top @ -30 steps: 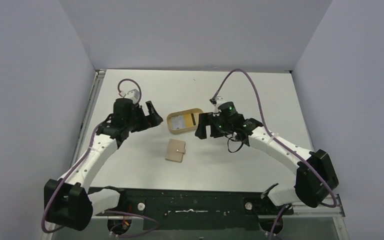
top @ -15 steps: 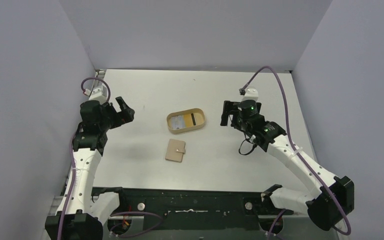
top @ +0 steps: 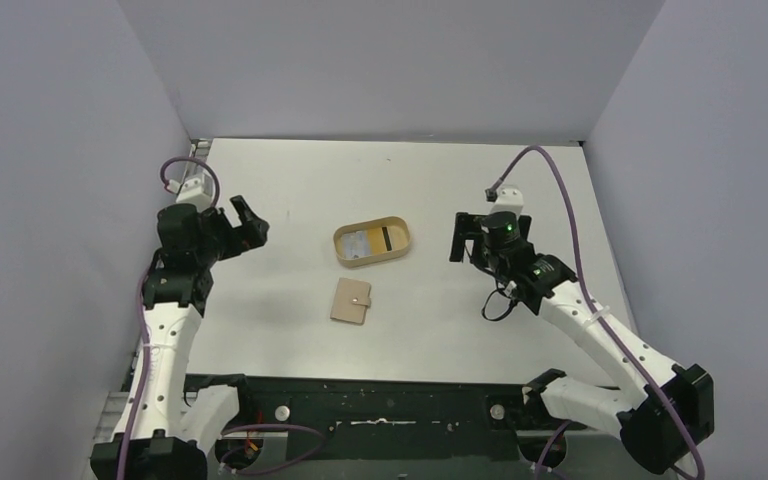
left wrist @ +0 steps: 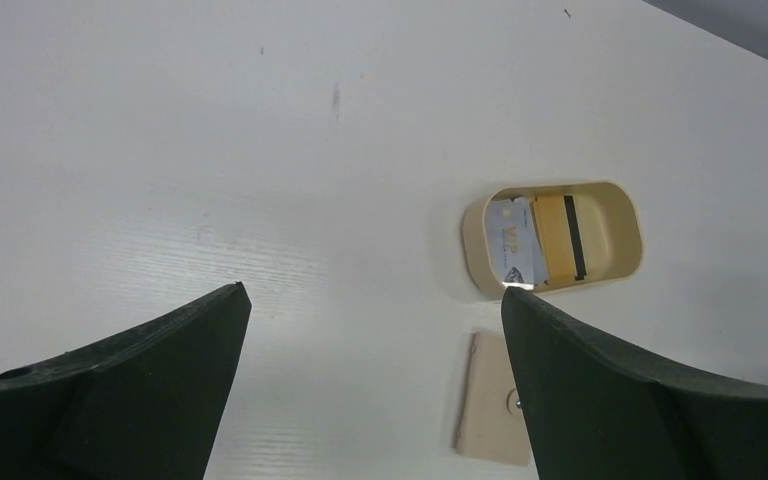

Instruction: Take the credit cards out of the card holder

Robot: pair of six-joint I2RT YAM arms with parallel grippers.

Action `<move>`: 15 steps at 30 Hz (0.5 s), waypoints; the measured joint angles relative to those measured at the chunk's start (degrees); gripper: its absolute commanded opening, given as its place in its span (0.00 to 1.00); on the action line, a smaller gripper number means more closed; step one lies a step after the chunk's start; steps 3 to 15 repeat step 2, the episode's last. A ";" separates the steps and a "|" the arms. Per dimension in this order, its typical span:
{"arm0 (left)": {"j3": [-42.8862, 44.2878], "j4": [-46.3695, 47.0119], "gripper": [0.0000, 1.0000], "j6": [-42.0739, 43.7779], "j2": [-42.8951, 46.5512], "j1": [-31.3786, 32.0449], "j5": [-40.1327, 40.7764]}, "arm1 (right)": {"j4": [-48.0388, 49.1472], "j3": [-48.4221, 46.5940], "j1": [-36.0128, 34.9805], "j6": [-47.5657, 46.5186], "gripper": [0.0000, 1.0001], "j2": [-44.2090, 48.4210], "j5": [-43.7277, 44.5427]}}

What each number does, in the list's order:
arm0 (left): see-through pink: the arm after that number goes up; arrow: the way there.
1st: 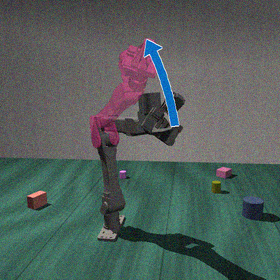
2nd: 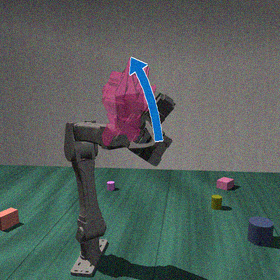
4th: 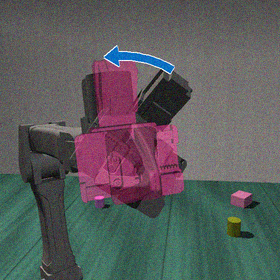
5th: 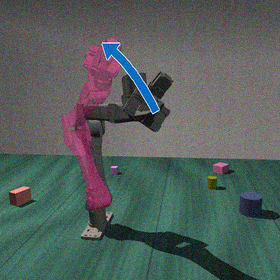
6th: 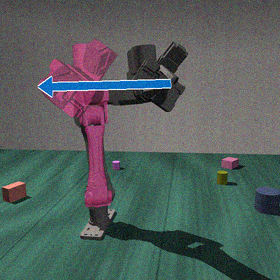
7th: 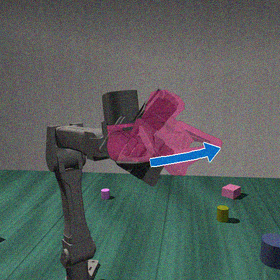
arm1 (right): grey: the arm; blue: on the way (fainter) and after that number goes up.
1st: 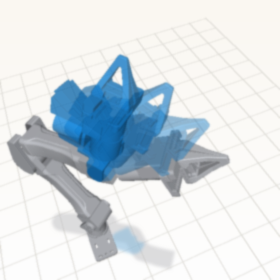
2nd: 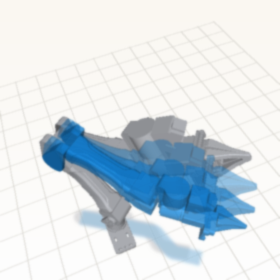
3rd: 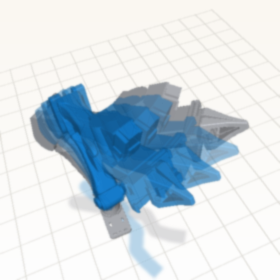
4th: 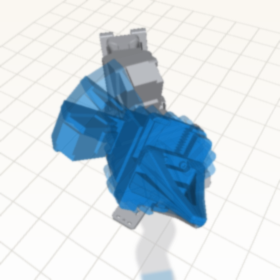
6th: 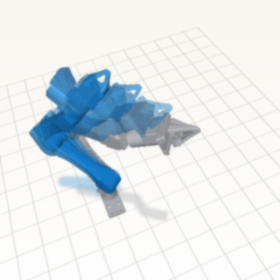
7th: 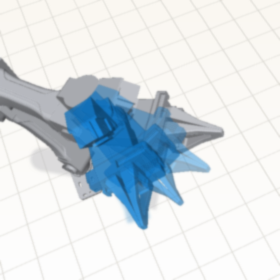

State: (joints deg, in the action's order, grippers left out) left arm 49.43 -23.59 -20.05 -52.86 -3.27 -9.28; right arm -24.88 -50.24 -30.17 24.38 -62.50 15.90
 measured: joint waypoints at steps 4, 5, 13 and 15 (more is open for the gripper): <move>0.00 -0.09 0.97 0.00 0.09 -0.22 -0.07 | 1.11 1.31 0.44 -0.31 1.00 0.46 -0.92; 0.00 -0.09 0.97 0.00 0.09 -0.22 -0.07 | 1.11 1.31 0.44 -0.31 1.00 0.46 -0.92; 0.00 -0.09 0.97 0.00 0.09 -0.22 -0.07 | 1.11 1.31 0.44 -0.31 1.00 0.46 -0.92; 0.00 -0.09 0.97 0.00 0.09 -0.22 -0.07 | 1.11 1.31 0.44 -0.31 1.00 0.46 -0.92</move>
